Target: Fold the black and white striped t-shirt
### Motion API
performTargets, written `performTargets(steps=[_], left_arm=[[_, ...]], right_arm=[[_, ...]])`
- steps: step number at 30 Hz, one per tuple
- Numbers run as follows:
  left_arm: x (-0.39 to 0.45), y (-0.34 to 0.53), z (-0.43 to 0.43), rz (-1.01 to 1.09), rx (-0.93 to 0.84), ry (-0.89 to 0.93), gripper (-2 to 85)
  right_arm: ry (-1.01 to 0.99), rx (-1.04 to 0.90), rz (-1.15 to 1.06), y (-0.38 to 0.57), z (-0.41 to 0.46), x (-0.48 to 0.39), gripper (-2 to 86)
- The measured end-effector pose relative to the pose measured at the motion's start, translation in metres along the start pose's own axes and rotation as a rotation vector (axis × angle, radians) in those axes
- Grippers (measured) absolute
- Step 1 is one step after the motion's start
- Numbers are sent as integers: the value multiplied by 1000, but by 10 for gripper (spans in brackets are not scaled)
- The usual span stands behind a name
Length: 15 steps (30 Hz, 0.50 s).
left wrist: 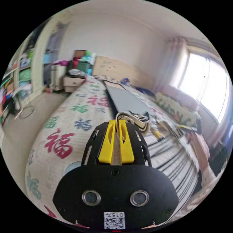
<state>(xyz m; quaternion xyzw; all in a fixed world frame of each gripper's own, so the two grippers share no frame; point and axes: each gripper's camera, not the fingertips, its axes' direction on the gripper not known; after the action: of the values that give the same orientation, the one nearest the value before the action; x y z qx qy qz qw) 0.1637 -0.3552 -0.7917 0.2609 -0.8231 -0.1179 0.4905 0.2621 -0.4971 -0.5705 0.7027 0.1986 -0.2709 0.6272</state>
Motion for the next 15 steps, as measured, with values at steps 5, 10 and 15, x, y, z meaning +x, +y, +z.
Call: performTargets(steps=[5,10,15], left_arm=[[-63,6,-13,-188,-25,-329,94],[30,-35,35,108,-61,-211,58],[140,-63,139,283,-210,-37,27]], right_arm=[[66,169,521,36,-42,163,27],[111,168,302,-13,-11,91,20],[-8,-9,4,-72,108,-60,-1]])
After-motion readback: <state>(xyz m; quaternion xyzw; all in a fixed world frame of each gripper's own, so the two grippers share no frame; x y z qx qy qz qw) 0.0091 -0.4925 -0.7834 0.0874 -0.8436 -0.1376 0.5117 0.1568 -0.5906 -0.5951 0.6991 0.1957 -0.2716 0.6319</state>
